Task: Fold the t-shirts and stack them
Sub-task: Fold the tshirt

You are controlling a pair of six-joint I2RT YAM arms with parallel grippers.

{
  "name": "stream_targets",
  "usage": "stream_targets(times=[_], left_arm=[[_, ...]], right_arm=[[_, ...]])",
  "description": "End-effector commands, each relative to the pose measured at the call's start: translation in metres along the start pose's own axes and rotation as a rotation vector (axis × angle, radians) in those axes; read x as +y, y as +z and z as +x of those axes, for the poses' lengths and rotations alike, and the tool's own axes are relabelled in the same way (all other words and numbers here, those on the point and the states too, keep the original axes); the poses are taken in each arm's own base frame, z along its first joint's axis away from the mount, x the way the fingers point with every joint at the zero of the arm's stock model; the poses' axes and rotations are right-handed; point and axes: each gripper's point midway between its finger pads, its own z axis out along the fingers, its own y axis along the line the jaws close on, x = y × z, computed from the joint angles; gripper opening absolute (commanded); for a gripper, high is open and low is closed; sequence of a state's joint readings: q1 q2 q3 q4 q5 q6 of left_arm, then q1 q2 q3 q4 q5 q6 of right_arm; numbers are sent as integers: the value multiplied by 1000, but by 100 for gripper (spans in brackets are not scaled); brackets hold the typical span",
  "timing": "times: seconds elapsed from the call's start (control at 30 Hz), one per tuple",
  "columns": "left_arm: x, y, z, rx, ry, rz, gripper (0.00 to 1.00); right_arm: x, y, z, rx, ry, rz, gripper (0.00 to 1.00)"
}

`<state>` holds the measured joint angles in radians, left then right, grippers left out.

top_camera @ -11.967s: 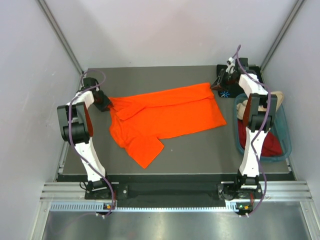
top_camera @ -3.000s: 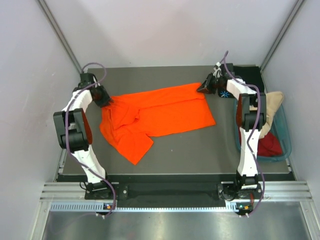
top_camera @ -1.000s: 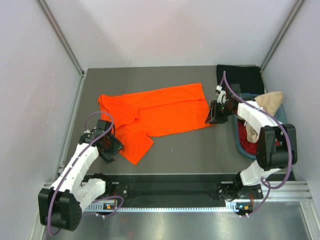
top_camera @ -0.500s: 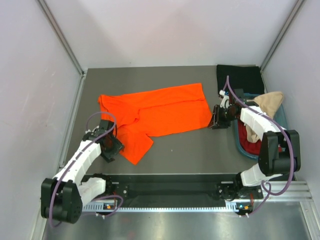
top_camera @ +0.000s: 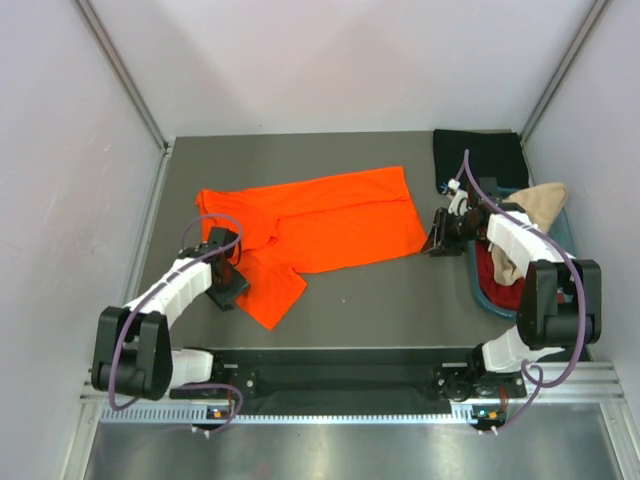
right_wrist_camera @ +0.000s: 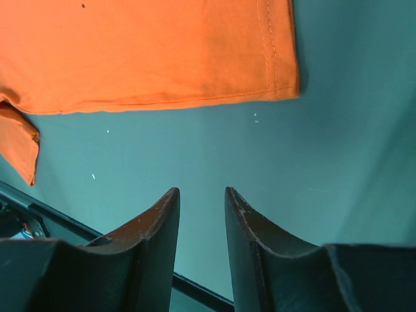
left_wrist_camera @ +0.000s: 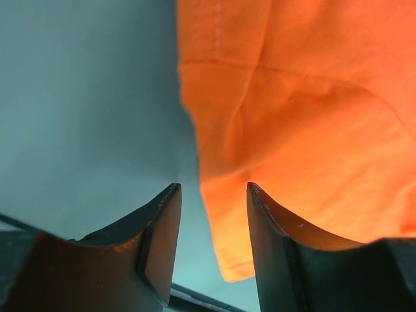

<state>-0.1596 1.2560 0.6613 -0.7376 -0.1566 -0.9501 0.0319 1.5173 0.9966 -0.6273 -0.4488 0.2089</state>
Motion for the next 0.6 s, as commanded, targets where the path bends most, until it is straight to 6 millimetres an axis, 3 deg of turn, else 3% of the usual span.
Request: stream_targets(times=[0.0, 0.33, 0.4, 0.5, 0.53, 0.57], left_arm=[[-17, 2, -14, -30, 21, 33, 49], [-14, 13, -5, 28, 31, -3, 40], [-14, 15, -6, 22, 36, -8, 37], [-17, 20, -6, 27, 55, -2, 22], [-17, 22, -5, 35, 60, -7, 6], [-17, 22, -5, 38, 62, -8, 0]], right_arm=[[6, -5, -24, -64, -39, -36, 34], [3, -2, -27, -64, -27, -37, 34], [-6, -5, -31, -78, 0, -25, 34], [-7, -4, -33, -78, 10, -21, 34], [-8, -4, -34, -82, 13, -18, 34], [-8, -4, -34, -82, 16, -17, 34]])
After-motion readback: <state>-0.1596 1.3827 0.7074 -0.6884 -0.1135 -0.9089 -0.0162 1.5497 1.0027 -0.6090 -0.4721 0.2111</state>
